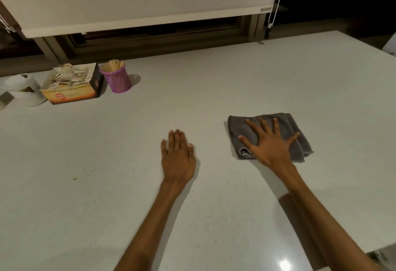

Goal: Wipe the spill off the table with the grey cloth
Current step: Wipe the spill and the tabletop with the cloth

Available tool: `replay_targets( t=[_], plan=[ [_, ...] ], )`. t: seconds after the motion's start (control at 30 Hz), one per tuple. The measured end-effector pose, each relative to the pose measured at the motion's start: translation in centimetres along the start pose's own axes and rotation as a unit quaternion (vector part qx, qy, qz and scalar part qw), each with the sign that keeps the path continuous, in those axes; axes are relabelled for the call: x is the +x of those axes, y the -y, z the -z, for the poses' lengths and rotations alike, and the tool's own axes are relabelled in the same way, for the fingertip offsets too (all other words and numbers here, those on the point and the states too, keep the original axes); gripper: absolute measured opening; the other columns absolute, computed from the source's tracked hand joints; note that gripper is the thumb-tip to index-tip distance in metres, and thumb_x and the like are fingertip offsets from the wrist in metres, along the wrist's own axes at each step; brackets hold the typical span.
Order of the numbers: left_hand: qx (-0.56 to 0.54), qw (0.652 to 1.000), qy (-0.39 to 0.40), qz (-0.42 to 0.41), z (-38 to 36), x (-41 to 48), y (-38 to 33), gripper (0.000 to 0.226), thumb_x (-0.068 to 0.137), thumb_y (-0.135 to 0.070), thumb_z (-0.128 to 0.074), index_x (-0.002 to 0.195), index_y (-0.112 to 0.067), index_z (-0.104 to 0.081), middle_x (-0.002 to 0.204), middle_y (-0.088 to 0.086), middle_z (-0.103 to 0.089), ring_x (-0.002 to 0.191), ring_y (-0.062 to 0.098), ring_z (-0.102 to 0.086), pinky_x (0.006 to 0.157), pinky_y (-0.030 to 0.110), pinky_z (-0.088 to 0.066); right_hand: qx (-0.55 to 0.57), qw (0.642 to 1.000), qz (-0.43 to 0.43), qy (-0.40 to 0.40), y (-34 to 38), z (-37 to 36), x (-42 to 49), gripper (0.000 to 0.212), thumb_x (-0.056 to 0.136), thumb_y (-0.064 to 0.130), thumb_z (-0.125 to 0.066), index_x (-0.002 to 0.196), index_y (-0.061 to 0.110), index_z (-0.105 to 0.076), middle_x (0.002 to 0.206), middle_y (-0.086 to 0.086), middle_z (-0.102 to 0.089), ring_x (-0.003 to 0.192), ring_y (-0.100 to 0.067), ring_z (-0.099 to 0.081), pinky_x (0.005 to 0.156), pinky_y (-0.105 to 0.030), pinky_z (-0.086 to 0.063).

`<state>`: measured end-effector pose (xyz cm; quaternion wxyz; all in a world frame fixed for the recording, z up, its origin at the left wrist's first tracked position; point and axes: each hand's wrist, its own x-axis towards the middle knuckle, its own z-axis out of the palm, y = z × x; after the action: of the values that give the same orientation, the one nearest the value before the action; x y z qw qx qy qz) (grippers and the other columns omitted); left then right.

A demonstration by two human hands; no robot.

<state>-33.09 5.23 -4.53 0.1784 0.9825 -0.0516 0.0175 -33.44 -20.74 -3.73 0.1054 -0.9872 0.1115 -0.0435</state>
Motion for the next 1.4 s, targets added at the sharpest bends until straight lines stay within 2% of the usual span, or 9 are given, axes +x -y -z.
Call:
replay_targets(
  t=[0.17,0.23,0.37,0.53,0.67,0.8,0.97,1.27,1.4],
  plan=[
    [0.024,1.0,-0.01,0.017,-0.5,1.4,-0.2,0.056,0.101,-0.031,-0.013,0.15,-0.007,-0.004,0.162,0.01,-0.003,0.15,0.022,0.003,0.122,0.044,0.004,-0.007,0.998,0.045,0.04,3.5,-0.1,4.3,0.08,0.076,0.089,-0.021,0.148,0.054,-0.016,0.164,0.006,-0.012,0.15,-0.034,0.002,0.096,-0.085,0.004],
    [0.014,1.0,-0.008,0.002,-1.8,3.7,-3.9,0.056,0.1,-0.031,-0.012,0.15,-0.007,-0.004,0.162,0.009,-0.003,0.15,0.022,0.002,0.122,0.044,0.004,-0.026,0.998,0.042,0.025,1.1,0.5,4.8,0.082,0.076,0.089,-0.019,0.149,0.054,-0.009,0.165,0.003,-0.009,0.15,-0.035,0.006,0.097,-0.084,0.006],
    [0.02,1.0,-0.004,-0.017,-1.2,3.5,-3.3,0.063,0.093,-0.035,-0.003,0.15,-0.009,-0.005,0.162,0.008,-0.005,0.15,0.021,0.0,0.122,0.041,0.002,-0.023,0.993,0.112,0.021,1.5,0.5,-1.4,0.079,0.079,0.087,-0.018,0.148,0.056,0.001,0.164,0.006,-0.01,0.151,-0.029,0.007,0.1,-0.081,0.009],
    [0.02,0.998,0.001,-0.055,-1.9,1.6,-2.3,0.069,0.089,-0.04,0.006,0.15,-0.009,-0.005,0.161,0.008,-0.007,0.15,0.019,-0.003,0.123,0.038,0.002,-0.007,0.999,0.042,0.022,-2.4,0.8,-2.8,0.077,0.077,0.088,-0.011,0.148,0.057,-0.003,0.163,0.009,-0.012,0.151,-0.022,0.008,0.102,-0.078,0.015],
    [0.028,0.998,-0.008,-0.048,-1.9,0.7,-1.9,0.065,0.092,-0.036,0.001,0.15,-0.008,-0.007,0.161,0.009,-0.009,0.15,0.019,-0.005,0.123,0.038,0.0,0.023,0.999,0.028,0.017,-3.6,1.2,2.7,0.075,0.079,0.086,-0.017,0.143,0.05,-0.027,0.161,0.004,-0.019,0.151,-0.027,0.0,0.102,-0.08,0.008],
    [0.026,0.999,-0.003,-0.042,-1.6,1.0,-2.1,0.063,0.092,-0.032,-0.005,0.15,-0.009,-0.005,0.161,0.009,-0.007,0.15,0.019,-0.004,0.122,0.037,0.002,-0.008,0.997,0.058,0.044,-0.2,0.3,5.1,0.076,0.081,0.085,-0.017,0.149,0.051,-0.017,0.165,0.002,-0.008,0.15,-0.037,0.004,0.102,-0.08,0.01],
    [0.001,0.999,0.02,-0.041,-1.1,2.3,-2.4,0.053,0.1,-0.019,-0.016,0.15,-0.008,-0.003,0.161,0.009,-0.003,0.15,0.02,0.001,0.121,0.033,0.005,-0.03,0.995,0.083,0.043,3.6,-0.7,3.8,0.076,0.082,0.084,-0.014,0.151,0.05,-0.01,0.165,0.0,-0.006,0.15,-0.037,0.006,0.102,-0.078,0.012],
    [0.02,1.0,0.021,-0.008,0.3,-1.6,1.2,0.059,0.096,-0.03,-0.007,0.15,-0.008,0.002,0.161,0.009,0.001,0.149,0.019,0.003,0.119,0.031,0.01,-0.028,0.972,0.23,0.05,3.4,-0.9,-7.1,0.065,0.088,0.077,-0.003,0.149,0.055,-0.007,0.164,0.012,-0.003,0.151,-0.021,0.012,0.107,-0.072,0.015],
    [0.041,0.999,0.005,0.003,0.9,-2.8,3.1,0.067,0.089,-0.037,0.004,0.15,-0.011,0.001,0.161,0.008,-0.001,0.149,0.018,0.003,0.119,0.036,0.011,-0.009,0.972,0.232,0.041,4.8,-1.0,-6.4,0.064,0.09,0.075,-0.005,0.149,0.052,-0.018,0.163,0.011,-0.014,0.152,-0.022,0.003,0.108,-0.072,0.014]
  ],
)
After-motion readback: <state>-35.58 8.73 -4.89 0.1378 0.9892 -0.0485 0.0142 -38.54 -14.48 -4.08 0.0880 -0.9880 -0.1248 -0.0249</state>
